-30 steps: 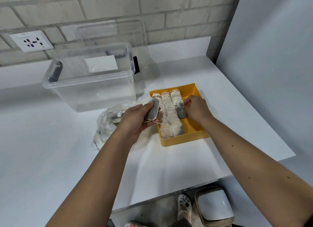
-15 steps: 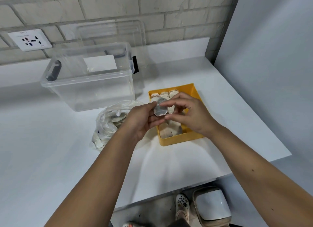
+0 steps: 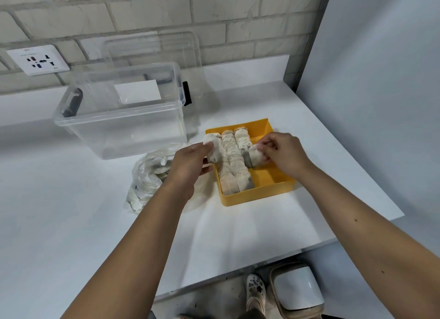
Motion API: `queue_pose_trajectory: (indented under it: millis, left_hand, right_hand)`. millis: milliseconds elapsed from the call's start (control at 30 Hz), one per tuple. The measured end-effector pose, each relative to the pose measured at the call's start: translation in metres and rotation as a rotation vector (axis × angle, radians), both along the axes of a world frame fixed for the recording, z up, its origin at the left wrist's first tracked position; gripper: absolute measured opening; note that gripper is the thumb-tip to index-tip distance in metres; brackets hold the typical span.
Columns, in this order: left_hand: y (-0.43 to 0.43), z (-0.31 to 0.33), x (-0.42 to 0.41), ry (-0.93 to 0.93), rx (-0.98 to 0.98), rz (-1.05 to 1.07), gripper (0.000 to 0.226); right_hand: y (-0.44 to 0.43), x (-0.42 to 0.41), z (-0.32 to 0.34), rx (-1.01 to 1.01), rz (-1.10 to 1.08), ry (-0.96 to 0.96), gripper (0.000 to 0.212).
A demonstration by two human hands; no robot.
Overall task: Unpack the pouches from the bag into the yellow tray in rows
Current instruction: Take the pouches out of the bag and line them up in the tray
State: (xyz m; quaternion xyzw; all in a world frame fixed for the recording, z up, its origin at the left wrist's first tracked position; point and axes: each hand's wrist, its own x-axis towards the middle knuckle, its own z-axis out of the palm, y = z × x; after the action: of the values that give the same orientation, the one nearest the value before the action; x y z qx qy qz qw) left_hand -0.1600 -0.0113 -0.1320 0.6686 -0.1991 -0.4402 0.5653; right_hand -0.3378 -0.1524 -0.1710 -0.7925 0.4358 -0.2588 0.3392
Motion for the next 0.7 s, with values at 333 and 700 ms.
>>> queue_pose_trajectory:
  millis: [333, 700]
  left_hand:
    - [-0.002, -0.006, -0.002, -0.059, -0.042, -0.064, 0.014]
    - [-0.001, -0.007, 0.001, -0.072, -0.021, -0.064, 0.006]
  right_hand:
    - [-0.014, 0.024, -0.029, 0.083, -0.039, 0.186, 0.011]
    - [-0.019, 0.030, -0.030, 0.126, -0.118, 0.185, 0.010]
